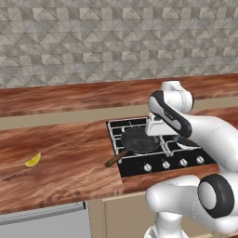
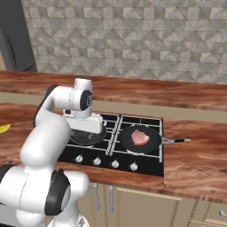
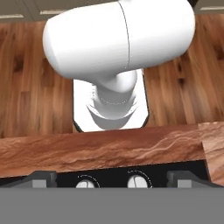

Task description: Place both pans onto different burners. Then place the lemon wedge and the steak on different pans.

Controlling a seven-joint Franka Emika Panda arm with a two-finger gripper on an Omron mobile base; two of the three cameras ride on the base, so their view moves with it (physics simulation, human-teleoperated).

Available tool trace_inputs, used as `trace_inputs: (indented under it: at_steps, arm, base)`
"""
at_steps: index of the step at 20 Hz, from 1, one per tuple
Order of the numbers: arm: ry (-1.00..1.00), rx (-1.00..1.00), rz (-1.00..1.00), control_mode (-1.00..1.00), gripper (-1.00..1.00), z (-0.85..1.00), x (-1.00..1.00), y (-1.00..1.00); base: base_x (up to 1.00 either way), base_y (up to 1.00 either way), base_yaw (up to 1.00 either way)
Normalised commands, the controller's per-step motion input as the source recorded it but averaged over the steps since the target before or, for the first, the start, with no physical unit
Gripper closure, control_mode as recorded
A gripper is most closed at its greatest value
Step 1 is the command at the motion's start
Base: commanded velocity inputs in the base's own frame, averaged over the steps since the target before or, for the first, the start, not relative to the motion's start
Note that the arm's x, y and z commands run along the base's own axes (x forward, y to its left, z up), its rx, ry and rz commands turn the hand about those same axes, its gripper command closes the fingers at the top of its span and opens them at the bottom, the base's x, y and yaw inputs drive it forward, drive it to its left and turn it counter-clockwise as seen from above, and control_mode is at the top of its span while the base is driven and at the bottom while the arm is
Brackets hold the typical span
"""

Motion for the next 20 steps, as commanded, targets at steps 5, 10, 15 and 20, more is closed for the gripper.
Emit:
trace_inputs:
  at_steps: [5,10,15,20]
  arm:
    - [0.00,0.00,0.01,-1.00,-1.00,0.00,0.00,0.16]
    - [0.00,0.00,0.03,-1.00,-1.00,0.00,0.00,0.06]
    - [-0.02,0.00,0.04,-1.00,-1.00,0.00,-0.10,0.09]
    - [0.00,0.00,0.00,1.00,-1.00,0.00,0.00,0.00]
  base:
    - [0.00,0.00,0.00]
    - [0.00,0.00,0.00]
    - [0.00,0.00,0.00]
    - [-0.26,0.26,0.01]
